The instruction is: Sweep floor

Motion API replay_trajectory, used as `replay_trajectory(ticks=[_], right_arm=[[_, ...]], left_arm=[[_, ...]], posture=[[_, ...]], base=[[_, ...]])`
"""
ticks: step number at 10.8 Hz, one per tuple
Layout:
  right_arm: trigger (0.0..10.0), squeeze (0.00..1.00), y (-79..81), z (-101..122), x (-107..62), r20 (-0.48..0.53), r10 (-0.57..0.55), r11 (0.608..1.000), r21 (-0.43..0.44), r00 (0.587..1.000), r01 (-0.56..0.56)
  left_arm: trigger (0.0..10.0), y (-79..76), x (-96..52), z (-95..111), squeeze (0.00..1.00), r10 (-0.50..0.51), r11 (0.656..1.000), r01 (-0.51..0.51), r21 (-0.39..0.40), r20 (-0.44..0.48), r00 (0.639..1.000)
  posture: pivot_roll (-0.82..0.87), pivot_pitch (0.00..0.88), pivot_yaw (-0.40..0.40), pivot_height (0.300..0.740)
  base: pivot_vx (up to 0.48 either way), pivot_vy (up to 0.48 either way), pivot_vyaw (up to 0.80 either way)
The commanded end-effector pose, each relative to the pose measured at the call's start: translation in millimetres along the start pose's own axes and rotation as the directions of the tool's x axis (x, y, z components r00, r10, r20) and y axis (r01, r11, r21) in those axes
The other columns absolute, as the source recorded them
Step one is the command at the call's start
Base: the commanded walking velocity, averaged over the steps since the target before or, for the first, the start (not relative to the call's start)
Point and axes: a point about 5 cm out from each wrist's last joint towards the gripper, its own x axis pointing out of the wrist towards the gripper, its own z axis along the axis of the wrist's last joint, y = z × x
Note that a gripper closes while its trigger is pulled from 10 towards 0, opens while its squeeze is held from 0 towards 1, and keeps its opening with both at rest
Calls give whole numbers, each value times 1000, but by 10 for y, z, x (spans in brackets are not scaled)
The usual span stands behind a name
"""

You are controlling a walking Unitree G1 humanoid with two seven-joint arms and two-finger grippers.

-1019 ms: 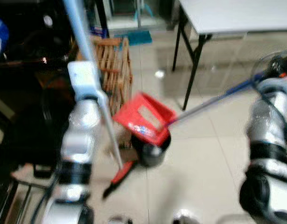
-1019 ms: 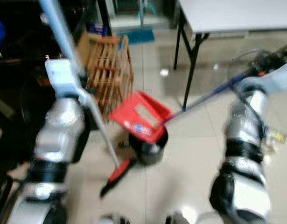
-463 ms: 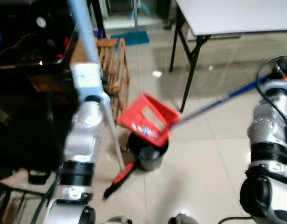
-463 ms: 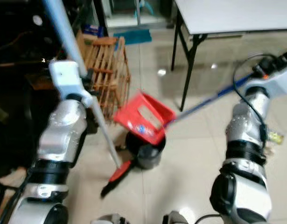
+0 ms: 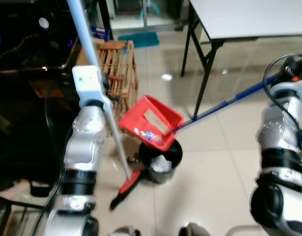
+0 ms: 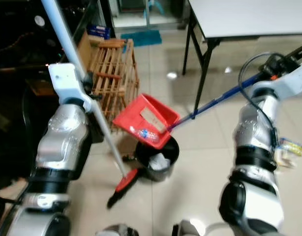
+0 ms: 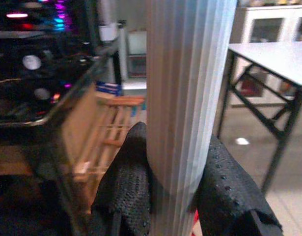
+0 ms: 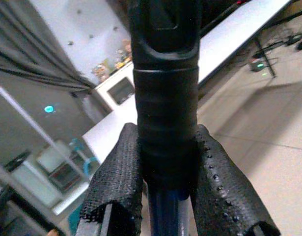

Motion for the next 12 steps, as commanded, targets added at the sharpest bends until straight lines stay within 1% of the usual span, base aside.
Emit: replay_trajectory(ticks=[1,5,6,7,8,9,10,11,12], right_arm=[[10000,0,136,137,45,61,34,998,42,998,-36],[10000,0,137,140,52,62,36,998,46,997,-39],[10000,0,138,134,47,61,35,998,46,997,-38],[10000,0,135,131,44,61,34,998,46,998,-37],[10000,0,129,125,42,59,33,998,46,998,-36],[10000,0,125,120,43,57,32,998,46,998,-34],[10000,0,118,122,43,56,30,998,45,998,-32],[10000,0,111,128,43,57,29,999,43,998,-31],[10000,0,104,136,46,60,27,999,39,998,-30]], left_arm=[[10000,45,25,165,0,10,1000,-10,-6,67,998],[10000,30,30,184,0,5,1000,-5,-3,73,997],[10000,107,22,206,0,50,998,-52,19,75,996],[10000,223,12,212,0,121,992,-122,12,74,990],[10000,333,2,222,0,188,982,-188,-3,78,979],[10000,403,-1,223,0,237,971,-238,-5,79,968],[10000,465,-4,220,0,300,954,-301,0,75,951],[10000,459,-3,211,0,307,951,-308,2,69,949],[10000,406,-3,203,0,273,962,-273,-11,77,959]], posture=[[0,64,53,740],[-2,53,58,740],[-2,46,61,740],[2,47,61,740],[5,51,60,740],[3,55,59,740],[2,58,56,740],[1,59,55,740],[0,61,53,740]], base=[[330,0,0],[330,0,0],[322,0,0],[296,0,0],[285,0,0],[285,0,0],[270,0,0],[0,0,0],[0,0,0]])
